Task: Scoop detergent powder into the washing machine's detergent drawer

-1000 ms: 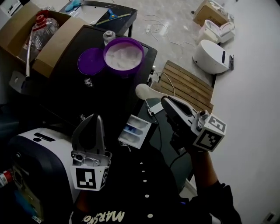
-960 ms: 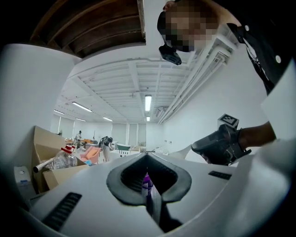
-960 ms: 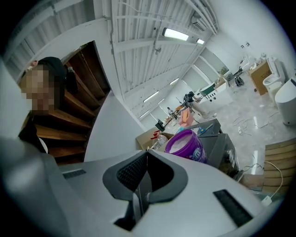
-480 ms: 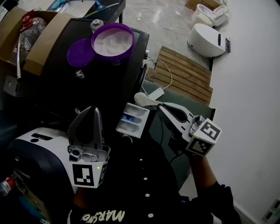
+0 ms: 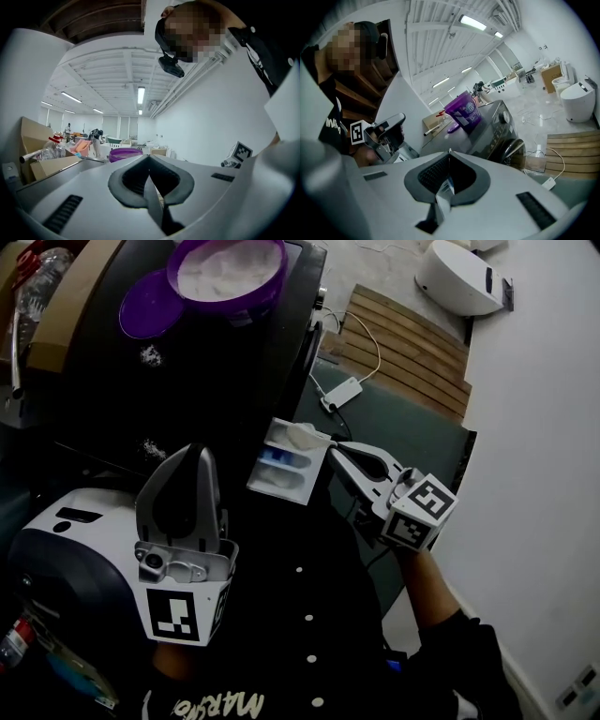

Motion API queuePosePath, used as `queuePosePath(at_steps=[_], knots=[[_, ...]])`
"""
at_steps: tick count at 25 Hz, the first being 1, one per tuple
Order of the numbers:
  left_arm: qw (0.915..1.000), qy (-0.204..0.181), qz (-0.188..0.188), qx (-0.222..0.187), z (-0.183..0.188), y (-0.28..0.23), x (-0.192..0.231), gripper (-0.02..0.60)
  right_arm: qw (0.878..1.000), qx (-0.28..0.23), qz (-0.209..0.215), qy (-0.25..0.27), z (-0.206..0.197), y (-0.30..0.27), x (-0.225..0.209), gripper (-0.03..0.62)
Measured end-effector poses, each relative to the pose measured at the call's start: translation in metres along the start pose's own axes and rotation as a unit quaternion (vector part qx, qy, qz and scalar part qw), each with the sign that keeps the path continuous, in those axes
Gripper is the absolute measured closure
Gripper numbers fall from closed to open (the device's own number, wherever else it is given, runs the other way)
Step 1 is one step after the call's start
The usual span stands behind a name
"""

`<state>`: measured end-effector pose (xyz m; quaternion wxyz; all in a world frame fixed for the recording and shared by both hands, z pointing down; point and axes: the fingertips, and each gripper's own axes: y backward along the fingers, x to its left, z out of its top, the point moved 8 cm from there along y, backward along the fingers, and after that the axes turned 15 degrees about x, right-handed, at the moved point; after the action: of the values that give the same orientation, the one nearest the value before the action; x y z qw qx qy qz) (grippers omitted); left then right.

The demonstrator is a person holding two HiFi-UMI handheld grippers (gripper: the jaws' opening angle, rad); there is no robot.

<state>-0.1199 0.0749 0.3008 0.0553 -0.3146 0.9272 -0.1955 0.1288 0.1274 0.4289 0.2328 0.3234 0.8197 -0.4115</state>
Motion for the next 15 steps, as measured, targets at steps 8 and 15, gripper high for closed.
queuePosePath(at_steps=[8, 15], knots=[[0.9998, 0.008, 0.005, 0.019, -0.021, -0.002, 0.003, 0.566, 0.997, 0.041, -0.037, 0.058, -0.022, -0.028, -0.016, 0.563], [0.9982, 0.026, 0.002, 0.053, -0.042, 0.001, 0.004, 0.566, 0.948, 0.088, -0.102, 0.288, -0.03, -0.051, 0.001, 0.563]])
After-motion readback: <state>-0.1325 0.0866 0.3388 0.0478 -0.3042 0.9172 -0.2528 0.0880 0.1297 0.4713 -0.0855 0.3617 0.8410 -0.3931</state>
